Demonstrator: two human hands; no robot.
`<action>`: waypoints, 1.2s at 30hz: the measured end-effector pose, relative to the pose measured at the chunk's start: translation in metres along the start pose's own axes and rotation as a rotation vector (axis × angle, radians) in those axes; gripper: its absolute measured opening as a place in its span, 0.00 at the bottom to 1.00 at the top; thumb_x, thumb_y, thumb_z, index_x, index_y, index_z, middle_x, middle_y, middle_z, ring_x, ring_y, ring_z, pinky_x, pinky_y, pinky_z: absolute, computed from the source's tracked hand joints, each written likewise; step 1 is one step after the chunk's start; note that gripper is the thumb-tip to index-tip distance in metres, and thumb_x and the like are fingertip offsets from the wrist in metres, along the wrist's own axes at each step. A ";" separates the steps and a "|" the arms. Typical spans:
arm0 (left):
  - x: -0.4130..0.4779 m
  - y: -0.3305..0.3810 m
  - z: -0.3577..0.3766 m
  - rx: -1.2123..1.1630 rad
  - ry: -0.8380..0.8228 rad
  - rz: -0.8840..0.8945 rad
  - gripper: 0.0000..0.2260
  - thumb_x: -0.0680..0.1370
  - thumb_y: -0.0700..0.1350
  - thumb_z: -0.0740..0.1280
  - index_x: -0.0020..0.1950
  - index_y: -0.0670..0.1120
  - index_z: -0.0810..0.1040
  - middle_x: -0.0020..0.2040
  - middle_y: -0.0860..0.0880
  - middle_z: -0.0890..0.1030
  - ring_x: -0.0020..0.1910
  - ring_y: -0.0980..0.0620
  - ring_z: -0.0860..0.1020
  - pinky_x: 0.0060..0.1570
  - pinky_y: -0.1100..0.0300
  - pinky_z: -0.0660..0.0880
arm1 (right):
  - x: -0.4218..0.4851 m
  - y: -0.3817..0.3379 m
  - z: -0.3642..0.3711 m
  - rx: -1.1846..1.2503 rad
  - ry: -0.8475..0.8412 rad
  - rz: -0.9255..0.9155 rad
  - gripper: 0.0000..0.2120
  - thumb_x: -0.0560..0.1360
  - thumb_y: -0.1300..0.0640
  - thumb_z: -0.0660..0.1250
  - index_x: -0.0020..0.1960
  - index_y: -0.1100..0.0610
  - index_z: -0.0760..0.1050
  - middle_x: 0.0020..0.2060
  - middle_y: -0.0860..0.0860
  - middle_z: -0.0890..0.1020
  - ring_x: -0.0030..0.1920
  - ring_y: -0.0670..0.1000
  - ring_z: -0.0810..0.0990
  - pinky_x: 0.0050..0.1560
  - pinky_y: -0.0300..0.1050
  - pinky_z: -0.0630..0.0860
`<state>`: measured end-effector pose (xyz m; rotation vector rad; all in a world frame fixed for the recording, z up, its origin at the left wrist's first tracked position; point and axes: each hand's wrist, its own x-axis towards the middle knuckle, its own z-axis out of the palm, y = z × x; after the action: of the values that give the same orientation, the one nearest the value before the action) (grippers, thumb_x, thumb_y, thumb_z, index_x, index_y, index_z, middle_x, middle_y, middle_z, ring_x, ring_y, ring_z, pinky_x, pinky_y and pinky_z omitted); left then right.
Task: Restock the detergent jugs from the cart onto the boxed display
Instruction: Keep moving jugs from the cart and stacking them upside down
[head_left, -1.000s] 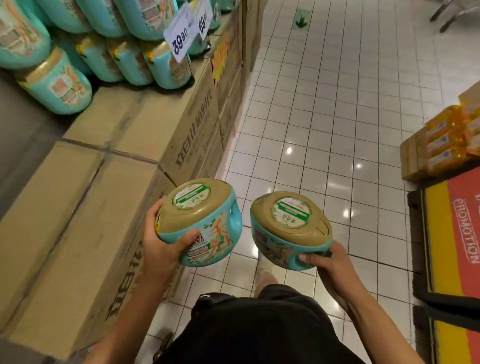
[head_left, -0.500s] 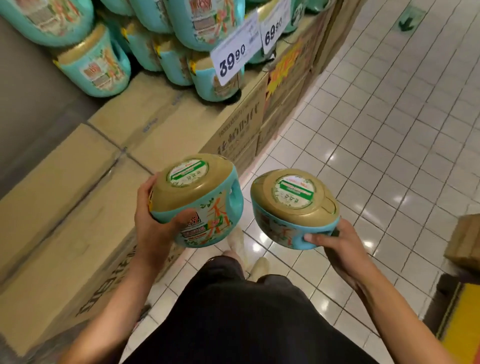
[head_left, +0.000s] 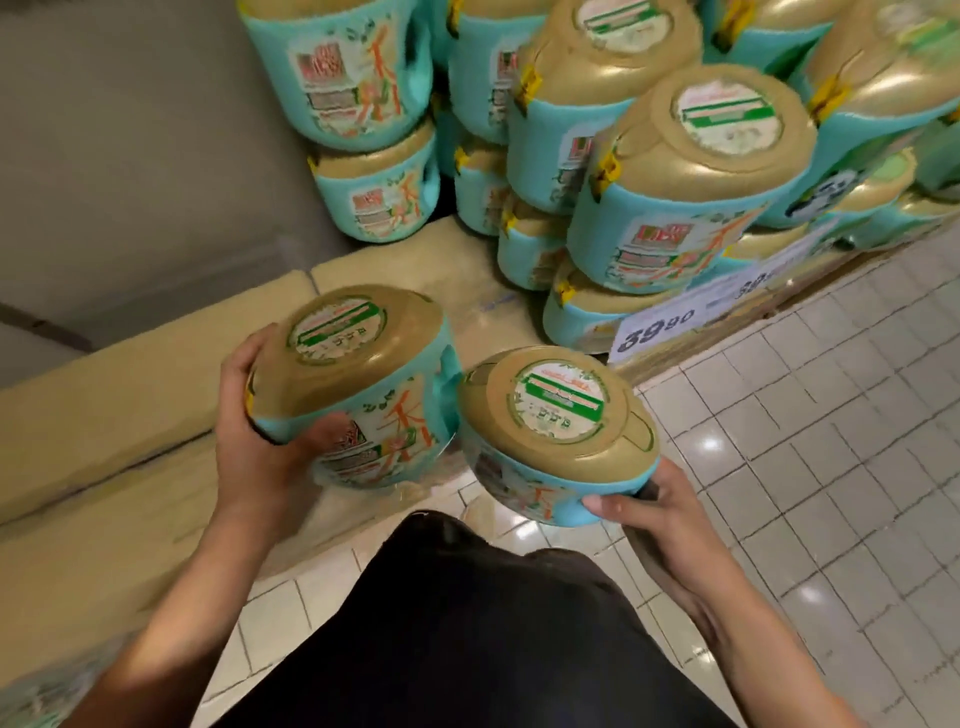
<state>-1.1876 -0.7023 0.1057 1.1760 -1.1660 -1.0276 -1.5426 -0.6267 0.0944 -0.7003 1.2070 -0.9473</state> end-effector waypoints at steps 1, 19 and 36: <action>0.007 0.000 -0.003 0.022 0.043 0.011 0.37 0.66 0.26 0.72 0.72 0.46 0.68 0.65 0.64 0.81 0.62 0.64 0.80 0.55 0.68 0.79 | 0.019 -0.007 0.005 -0.013 -0.026 -0.010 0.32 0.65 0.68 0.78 0.68 0.70 0.75 0.61 0.68 0.83 0.65 0.69 0.80 0.65 0.58 0.80; -0.017 -0.011 -0.059 0.158 0.623 0.004 0.40 0.67 0.52 0.80 0.76 0.46 0.69 0.66 0.57 0.80 0.63 0.57 0.80 0.58 0.62 0.80 | 0.198 -0.013 0.053 -0.506 -0.369 -0.151 0.49 0.54 0.50 0.86 0.71 0.48 0.70 0.63 0.48 0.81 0.64 0.47 0.80 0.61 0.39 0.78; -0.007 -0.022 -0.054 -0.083 0.652 -0.087 0.39 0.68 0.58 0.84 0.75 0.55 0.72 0.66 0.49 0.81 0.62 0.48 0.82 0.52 0.54 0.84 | 0.134 0.030 0.105 -0.260 -0.280 0.429 0.28 0.69 0.59 0.81 0.63 0.61 0.71 0.57 0.58 0.83 0.54 0.52 0.87 0.56 0.52 0.85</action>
<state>-1.1345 -0.6908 0.0828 1.3634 -0.5567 -0.6640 -1.4241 -0.7359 0.0329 -0.7133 1.1758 -0.3273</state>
